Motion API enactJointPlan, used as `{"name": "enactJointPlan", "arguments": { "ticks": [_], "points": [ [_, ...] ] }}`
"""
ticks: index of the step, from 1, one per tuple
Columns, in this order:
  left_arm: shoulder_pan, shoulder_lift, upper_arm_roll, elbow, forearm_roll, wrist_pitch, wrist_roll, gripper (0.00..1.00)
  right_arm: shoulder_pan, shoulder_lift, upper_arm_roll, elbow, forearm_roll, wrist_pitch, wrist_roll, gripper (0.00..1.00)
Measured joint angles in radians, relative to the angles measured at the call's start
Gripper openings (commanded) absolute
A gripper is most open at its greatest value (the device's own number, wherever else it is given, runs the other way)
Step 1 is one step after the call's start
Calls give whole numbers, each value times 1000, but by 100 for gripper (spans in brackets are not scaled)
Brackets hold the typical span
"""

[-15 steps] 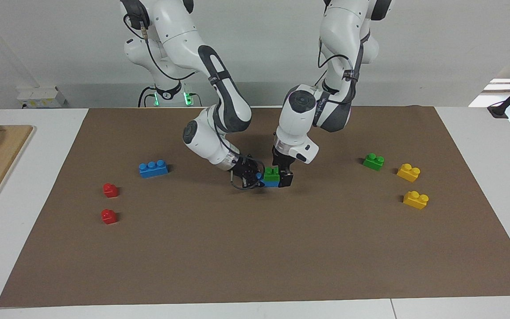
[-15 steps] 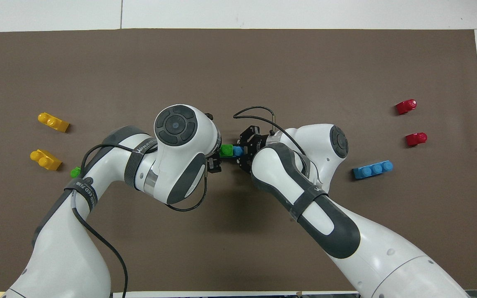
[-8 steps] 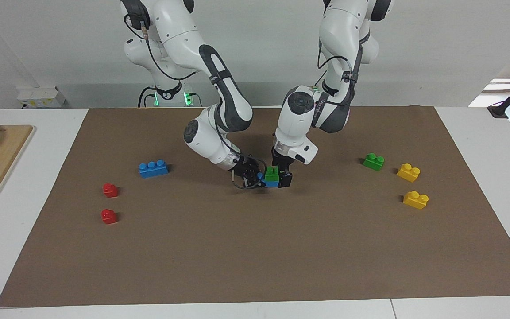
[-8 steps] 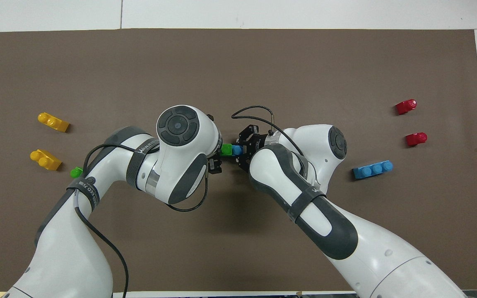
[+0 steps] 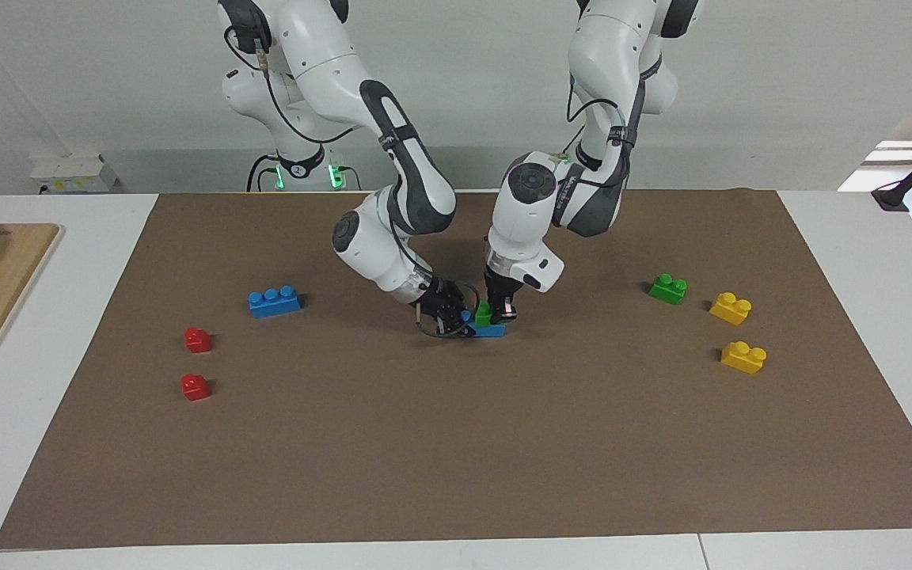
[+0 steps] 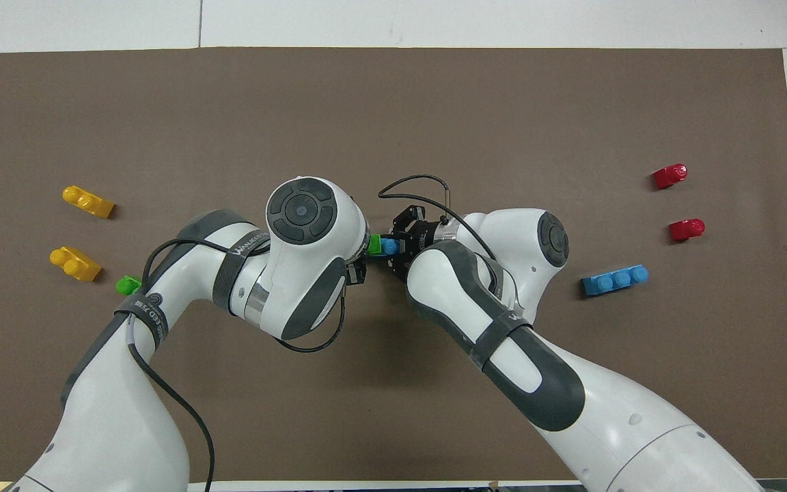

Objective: Remove green block with left arm and hold with right
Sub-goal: 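Hold the green and blue halves firmly with both grippers, then pull the green brick away with the left gripper while the right gripper pulls blue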

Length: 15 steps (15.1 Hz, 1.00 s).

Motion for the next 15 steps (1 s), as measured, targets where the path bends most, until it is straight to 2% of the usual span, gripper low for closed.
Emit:
{"name": "enactJointPlan", "arguments": {
  "ticks": [8, 13, 15],
  "points": [
    [1, -16, 3, 12, 1, -34, 2, 0, 1, 0, 1, 4, 0, 0, 0, 0],
    [5, -135, 14, 30, 1, -157, 9, 0, 2, 1, 1, 1, 0, 5, 0, 0],
    [14, -174, 18, 30, 1, -214, 67, 0, 2, 1, 1, 2, 0, 5, 0, 0]
  ]
}}
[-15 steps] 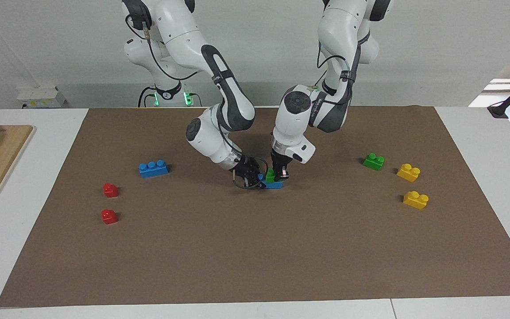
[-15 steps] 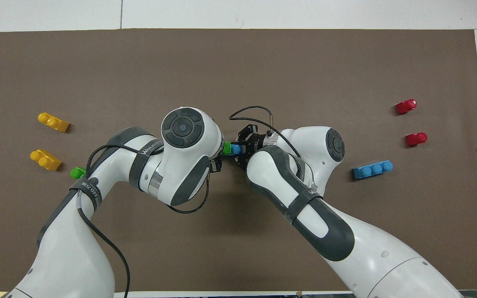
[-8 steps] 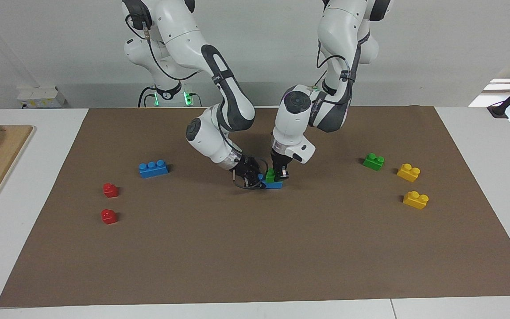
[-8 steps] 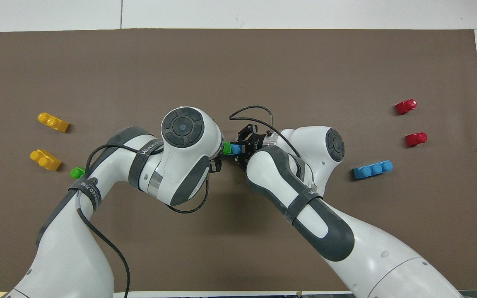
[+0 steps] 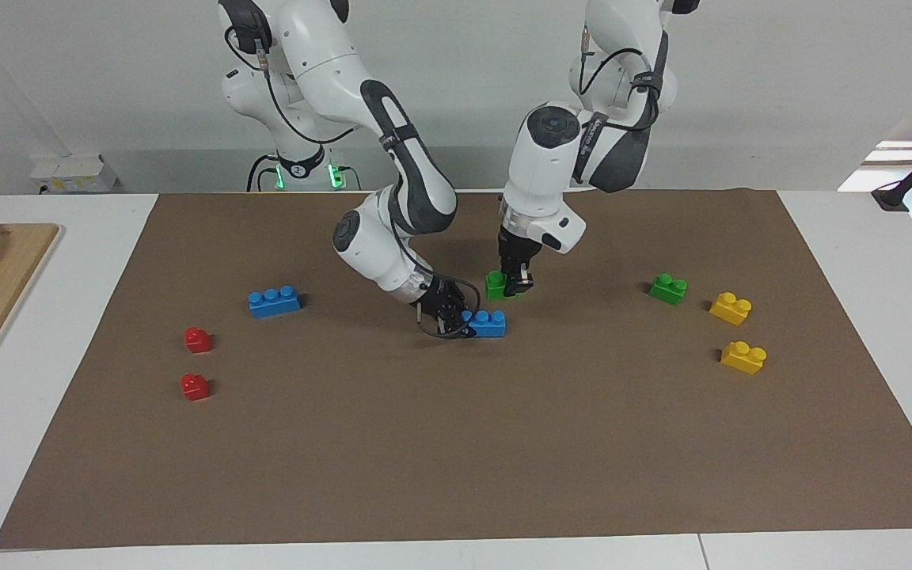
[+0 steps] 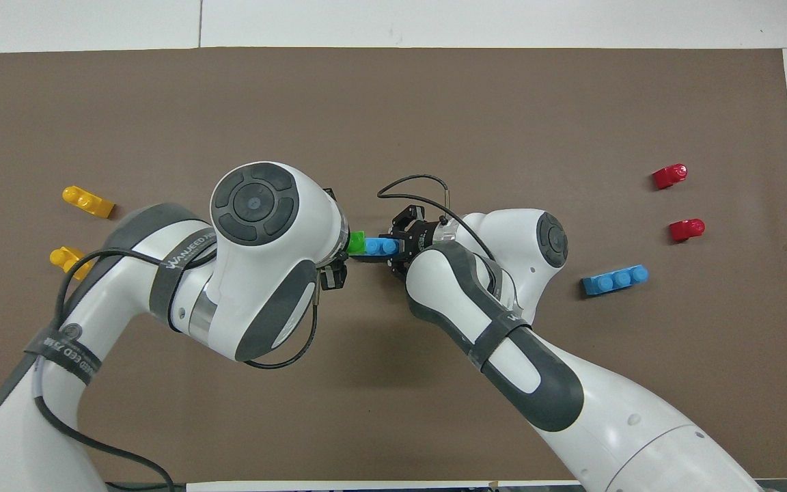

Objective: Remove green block with left arm and hold with right
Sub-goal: 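Pull the green brick away with the left gripper while the right gripper pulls blue, then place the green brick with the left gripper while the right gripper places blue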

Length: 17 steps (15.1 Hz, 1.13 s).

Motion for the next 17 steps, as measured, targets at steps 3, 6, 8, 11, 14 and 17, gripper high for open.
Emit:
{"name": "enactJointPlan", "arguments": {
  "ticks": [3, 6, 8, 11, 14, 17],
  "points": [
    [40, -24, 5, -2, 0, -48, 136, 0, -5, -2, -9, 6, 0, -6, 0, 0],
    [117, -24, 8, -10, 0, -58, 355, 0, -98, -46, -24, 34, -82, -150, -7, 0],
    [191, -24, 10, -23, 0, -61, 538, 0, -244, -91, -27, 79, -210, -338, -17, 0],
    [301, -29, 13, -58, -1, -61, 787, 0, -473, -120, -30, 153, -287, -568, -144, 0],
    [384, -39, 13, -105, -1, -35, 926, 0, -630, -99, -31, 166, -332, -660, -295, 0],
    [423, -40, 13, -163, -1, 37, 1008, 0, -690, -54, -30, 171, -342, -672, -383, 0]
  ]
}}
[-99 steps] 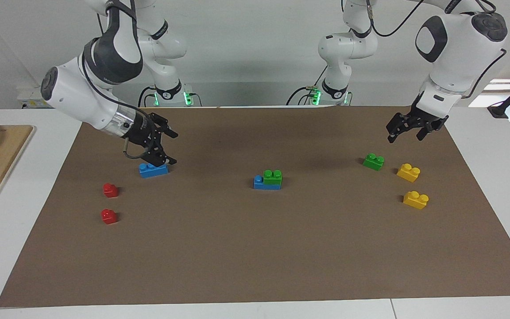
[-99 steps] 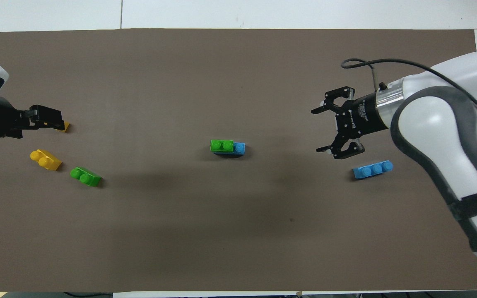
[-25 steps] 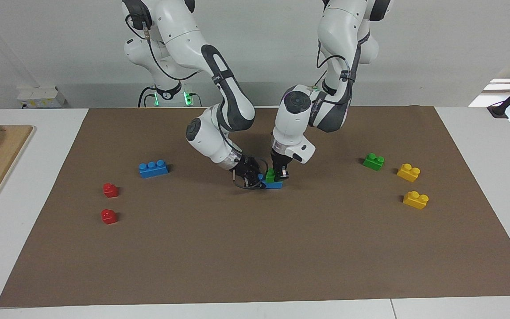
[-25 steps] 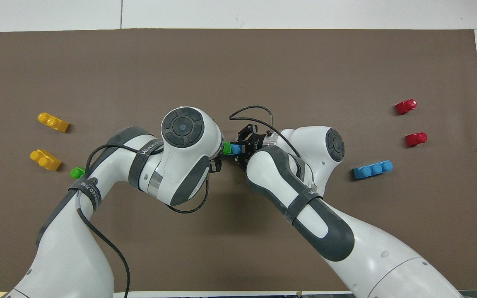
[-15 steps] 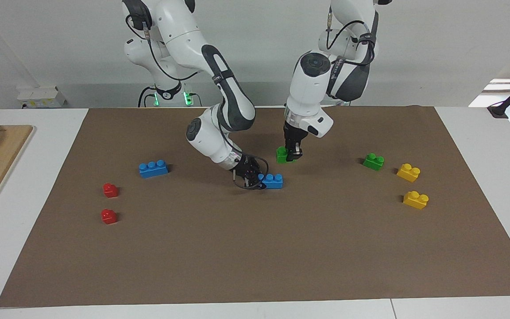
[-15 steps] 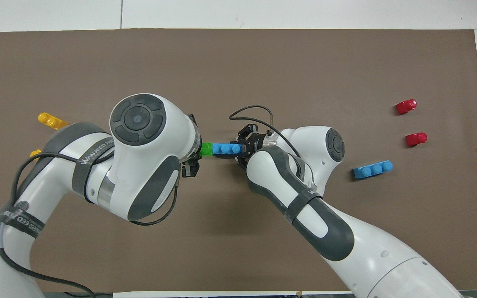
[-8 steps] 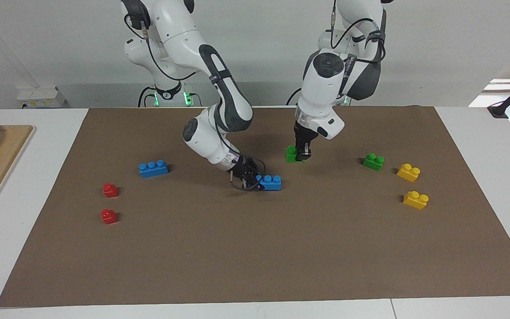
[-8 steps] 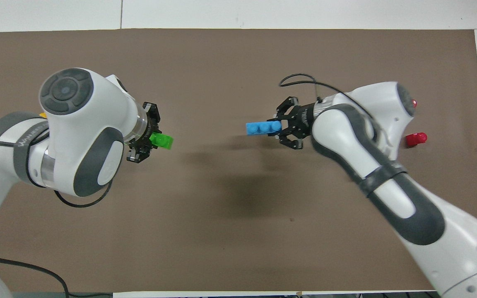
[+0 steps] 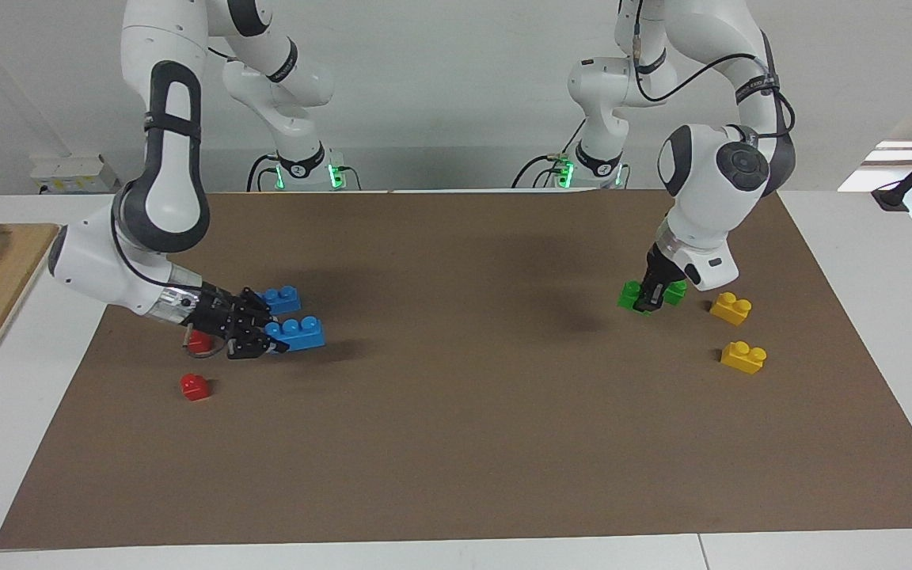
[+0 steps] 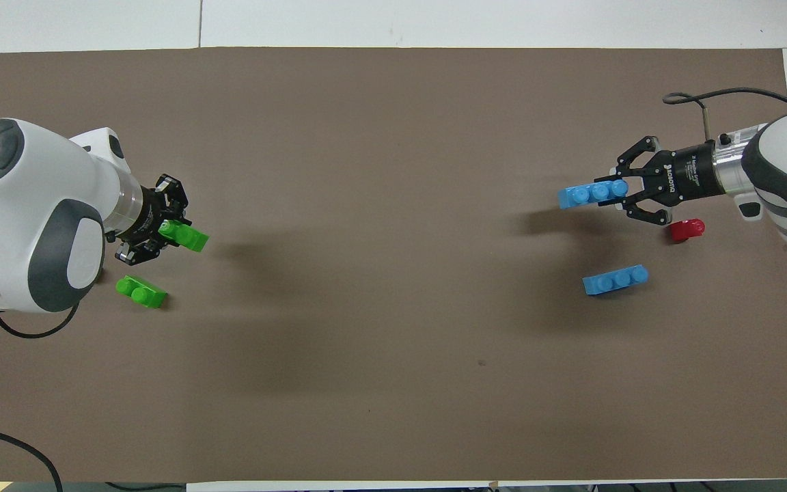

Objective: Remove green block with left arm and hold with right
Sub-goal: 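Place the green brick with the left gripper while the right gripper places blue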

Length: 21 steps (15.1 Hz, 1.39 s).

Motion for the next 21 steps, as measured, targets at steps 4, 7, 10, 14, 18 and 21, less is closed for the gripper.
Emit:
{"name": "enactJointPlan", "arguments": {
  "ticks": [4, 7, 10, 14, 18, 21],
  "points": [
    [65, 1, 1, -68, 0, 96, 94, 0, -20, 56, 0, 1, -4, 6, -91, 0],
    [85, 17, 1, -81, 0, 155, 112, 0, -27, 85, 0, 1, -4, 17, -111, 0],
    [93, 54, 0, -83, 0, 211, 128, 0, -28, 89, 1, 1, -4, 30, -111, 0],
    [104, 94, 0, -83, 0, 249, 159, 0, -38, 89, 0, -25, -4, 81, -111, 0],
    [112, 129, 0, -83, 0, 291, 169, 0, -40, 87, 3, -48, -4, 106, -135, 0],
    [114, 132, -1, -81, 0, 295, 194, 25, -40, 83, 6, -54, -4, 116, -140, 62]
  ]
}}
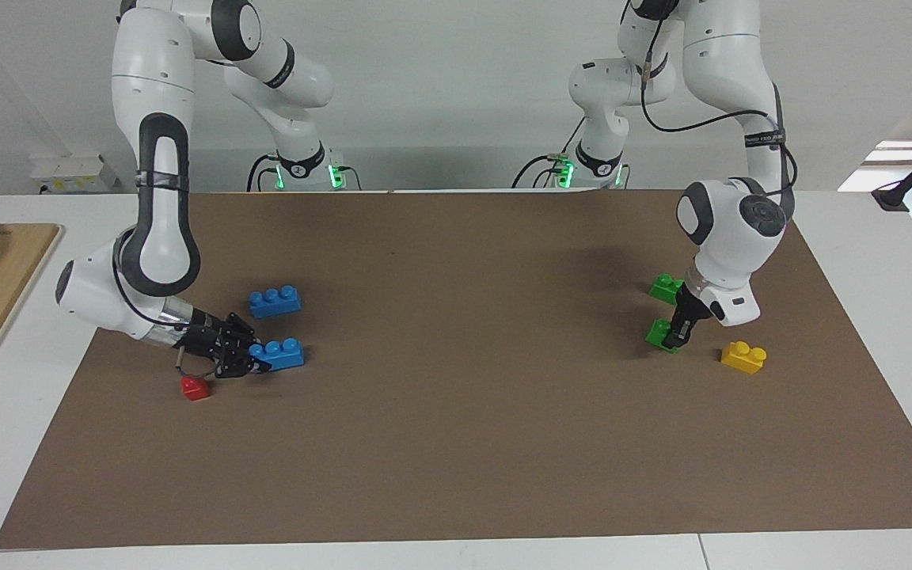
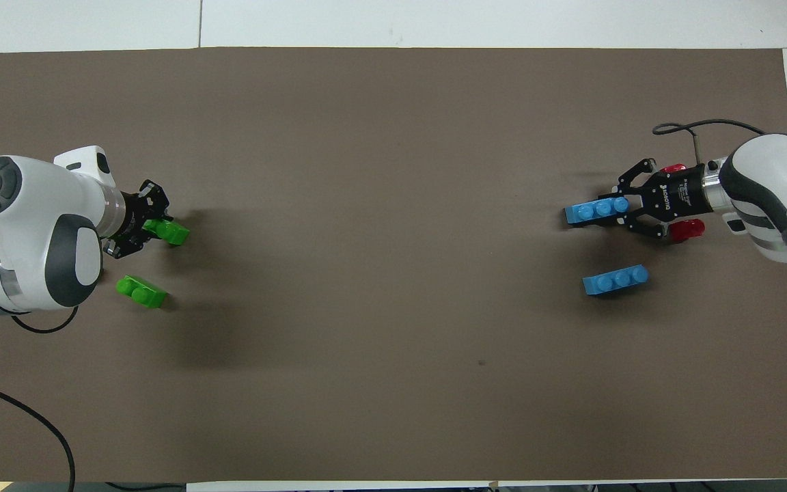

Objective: Remove green block with left arm and hold with right
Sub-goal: 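Place the green brick with the left gripper while the right gripper places blue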

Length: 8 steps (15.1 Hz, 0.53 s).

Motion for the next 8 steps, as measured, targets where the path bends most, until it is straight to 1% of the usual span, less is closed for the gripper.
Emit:
{"name": "enactJointPlan", "arguments": {
  "ticks": [1, 2, 4, 6, 8],
  "points": [
    [0, 0, 0, 0, 0, 0, 11, 99, 0, -2, 1, -2, 0, 3, 0, 79],
    [0, 0, -1, 0, 0, 1, 23, 100, 2, -2, 1, -4, 0, 12, 0, 91],
    [0, 4, -1, 0, 0, -5, 45, 100, 4, -5, 2, -5, 0, 27, -1, 98],
    [0, 3, -1, 20, 0, -37, 63, 100, 6, -23, 2, -3, -1, 28, -1, 98],
    [0, -5, -2, 67, 0, -96, 81, 100, 6, -57, 2, -1, -6, 28, -1, 98]
  ]
}}
